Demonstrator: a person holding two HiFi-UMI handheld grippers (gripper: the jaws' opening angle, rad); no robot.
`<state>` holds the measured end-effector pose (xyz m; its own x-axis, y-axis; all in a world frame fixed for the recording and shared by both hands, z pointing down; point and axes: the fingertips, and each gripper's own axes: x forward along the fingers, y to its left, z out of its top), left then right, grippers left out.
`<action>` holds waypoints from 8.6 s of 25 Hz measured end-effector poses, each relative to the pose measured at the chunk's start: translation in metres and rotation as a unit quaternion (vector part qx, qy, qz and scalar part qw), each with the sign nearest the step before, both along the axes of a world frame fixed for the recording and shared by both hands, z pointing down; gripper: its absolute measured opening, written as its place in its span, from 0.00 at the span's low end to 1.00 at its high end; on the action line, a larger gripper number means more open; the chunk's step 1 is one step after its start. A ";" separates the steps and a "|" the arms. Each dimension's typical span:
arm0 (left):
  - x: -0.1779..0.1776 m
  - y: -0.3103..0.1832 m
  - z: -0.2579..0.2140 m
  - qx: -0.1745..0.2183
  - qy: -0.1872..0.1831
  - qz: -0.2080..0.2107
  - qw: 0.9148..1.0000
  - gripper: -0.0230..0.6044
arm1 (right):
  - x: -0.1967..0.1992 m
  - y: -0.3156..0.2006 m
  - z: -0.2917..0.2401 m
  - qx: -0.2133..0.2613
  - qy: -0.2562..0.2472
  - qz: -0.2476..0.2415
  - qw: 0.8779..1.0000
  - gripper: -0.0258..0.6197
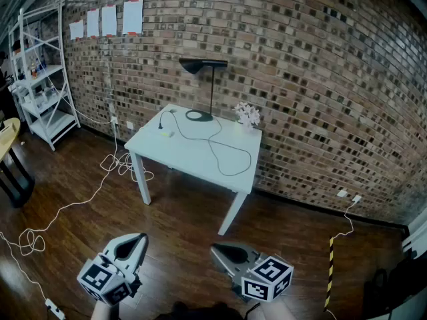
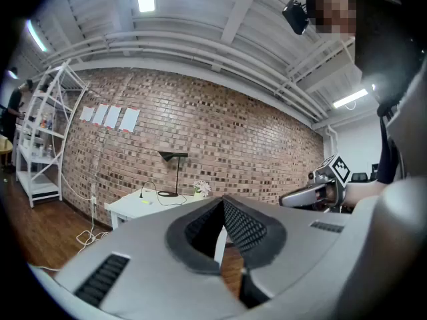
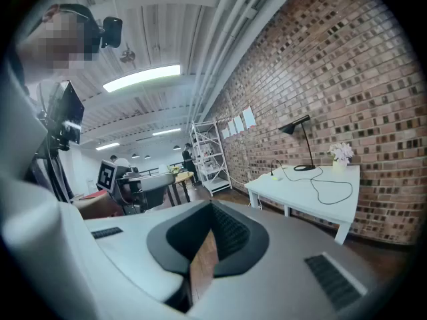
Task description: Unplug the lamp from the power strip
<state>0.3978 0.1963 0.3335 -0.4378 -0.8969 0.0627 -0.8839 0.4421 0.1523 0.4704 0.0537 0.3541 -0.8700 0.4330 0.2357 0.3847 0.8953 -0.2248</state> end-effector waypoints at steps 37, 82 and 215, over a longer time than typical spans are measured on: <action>-0.138 -0.038 0.019 -0.070 0.018 -0.059 0.996 0.04 | -0.158 -0.030 0.040 -0.082 0.024 -0.094 0.992 0.04; -0.337 -0.011 0.005 0.011 0.049 0.076 0.996 0.02 | -0.372 0.040 0.032 0.082 -0.013 -0.098 0.992 0.04; -0.757 -0.233 0.249 -0.338 -0.093 0.308 0.884 0.18 | -0.779 -0.113 0.225 0.113 0.227 0.050 0.966 0.04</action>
<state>-0.3595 -0.0370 0.5828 0.0617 -0.7533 0.6547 -0.9707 -0.1979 -0.1363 -0.3087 -0.0589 0.5795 -0.6891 0.2449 0.6821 0.2019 0.9688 -0.1439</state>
